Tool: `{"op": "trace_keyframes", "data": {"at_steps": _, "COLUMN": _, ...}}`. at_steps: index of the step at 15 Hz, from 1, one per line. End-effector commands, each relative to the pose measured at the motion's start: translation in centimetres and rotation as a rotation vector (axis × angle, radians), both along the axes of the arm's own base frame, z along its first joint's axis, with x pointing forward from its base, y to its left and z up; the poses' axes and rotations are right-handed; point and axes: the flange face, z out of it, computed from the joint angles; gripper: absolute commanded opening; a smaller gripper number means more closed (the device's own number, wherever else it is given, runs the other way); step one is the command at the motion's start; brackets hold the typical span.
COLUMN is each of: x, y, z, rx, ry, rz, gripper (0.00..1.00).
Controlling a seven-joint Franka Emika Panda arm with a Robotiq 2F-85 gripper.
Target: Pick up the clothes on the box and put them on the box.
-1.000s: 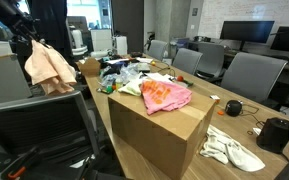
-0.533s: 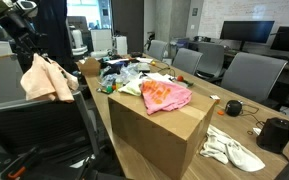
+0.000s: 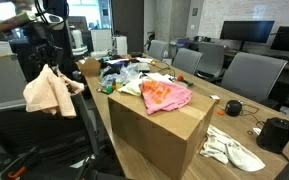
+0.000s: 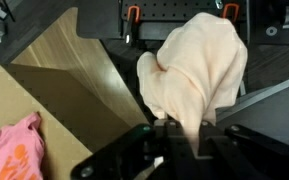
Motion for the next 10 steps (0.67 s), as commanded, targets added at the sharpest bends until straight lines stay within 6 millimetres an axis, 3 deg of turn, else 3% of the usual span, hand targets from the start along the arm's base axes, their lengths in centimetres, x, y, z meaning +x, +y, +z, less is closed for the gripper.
{"op": "trace_keyframes", "data": {"at_steps": 1, "x": 0.1, "y": -2.5, "z": -0.2, "rx": 0.076, "ry": 0.054, "rz": -0.084, "gripper": 0.03}}
{"op": "trace_keyframes", "data": {"at_steps": 4, "x": -0.2, "y": -2.5, "z": -0.2, "rx": 0.074, "ry": 0.049, "rz": -0.091, "gripper": 0.03}}
{"op": "trace_keyframes", "data": {"at_steps": 7, "x": -0.7, "y": -1.1, "z": -0.3, "rx": 0.038, "ry": 0.034, "rz": -0.048, "gripper": 0.03}}
{"op": "trace_keyframes", "data": {"at_steps": 10, "x": -1.0, "y": -0.9, "z": -1.7, "rx": 0.015, "ry": 0.044, "rz": -0.054, "gripper": 0.03}}
